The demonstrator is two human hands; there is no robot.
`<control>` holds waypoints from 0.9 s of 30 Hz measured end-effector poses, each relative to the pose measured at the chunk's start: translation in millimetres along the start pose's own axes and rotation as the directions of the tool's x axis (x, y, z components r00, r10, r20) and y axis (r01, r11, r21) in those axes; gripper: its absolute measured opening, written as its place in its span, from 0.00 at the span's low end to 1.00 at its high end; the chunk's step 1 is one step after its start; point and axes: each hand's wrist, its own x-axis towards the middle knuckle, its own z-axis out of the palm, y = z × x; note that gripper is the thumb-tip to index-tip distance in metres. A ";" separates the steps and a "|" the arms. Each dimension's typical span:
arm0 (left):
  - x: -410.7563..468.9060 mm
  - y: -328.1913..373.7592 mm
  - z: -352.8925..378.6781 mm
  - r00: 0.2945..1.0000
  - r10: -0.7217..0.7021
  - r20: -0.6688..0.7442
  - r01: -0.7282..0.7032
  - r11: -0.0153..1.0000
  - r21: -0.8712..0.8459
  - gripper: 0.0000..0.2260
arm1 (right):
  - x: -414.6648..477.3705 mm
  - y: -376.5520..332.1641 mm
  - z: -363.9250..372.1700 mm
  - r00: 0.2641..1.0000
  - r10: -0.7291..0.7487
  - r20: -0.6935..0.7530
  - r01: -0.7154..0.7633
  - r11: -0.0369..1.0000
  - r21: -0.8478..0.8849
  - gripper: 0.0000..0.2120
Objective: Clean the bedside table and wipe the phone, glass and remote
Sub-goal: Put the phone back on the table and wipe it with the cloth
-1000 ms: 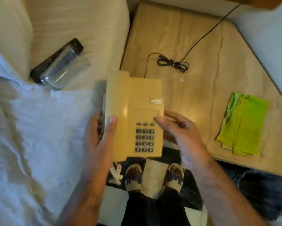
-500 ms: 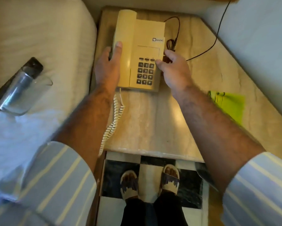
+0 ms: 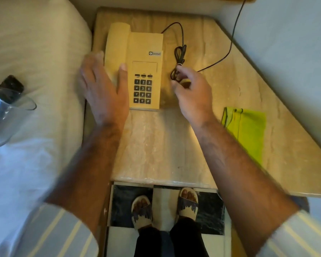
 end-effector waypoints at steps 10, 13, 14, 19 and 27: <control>-169.7 149.0 65.2 0.658 -0.037 0.752 0.109 0.993 -0.046 0.37 | -106.8 115.8 -120.0 0.870 0.338 -0.358 -0.451 0.840 -0.302 0.25; -185.0 171.4 77.3 0.659 -0.169 0.733 0.242 0.970 0.007 0.36 | -93.9 122.2 -136.5 0.850 0.409 -0.333 -0.481 0.859 -0.175 0.20; -185.8 172.8 81.4 0.657 -0.200 0.727 0.271 0.962 0.020 0.32 | -88.2 122.6 -141.7 0.836 0.459 -0.301 -0.511 0.850 -0.124 0.17; -171.9 145.3 77.5 0.664 -0.200 0.720 0.349 0.935 -0.063 0.19 | -79.9 99.1 -143.3 0.881 0.463 -0.100 -0.463 0.886 0.020 0.12; -85.7 75.5 -14.0 0.942 -0.069 0.328 0.201 0.898 -0.391 0.02 | -61.6 8.6 -64.8 0.977 0.033 0.213 -0.137 0.858 0.495 0.06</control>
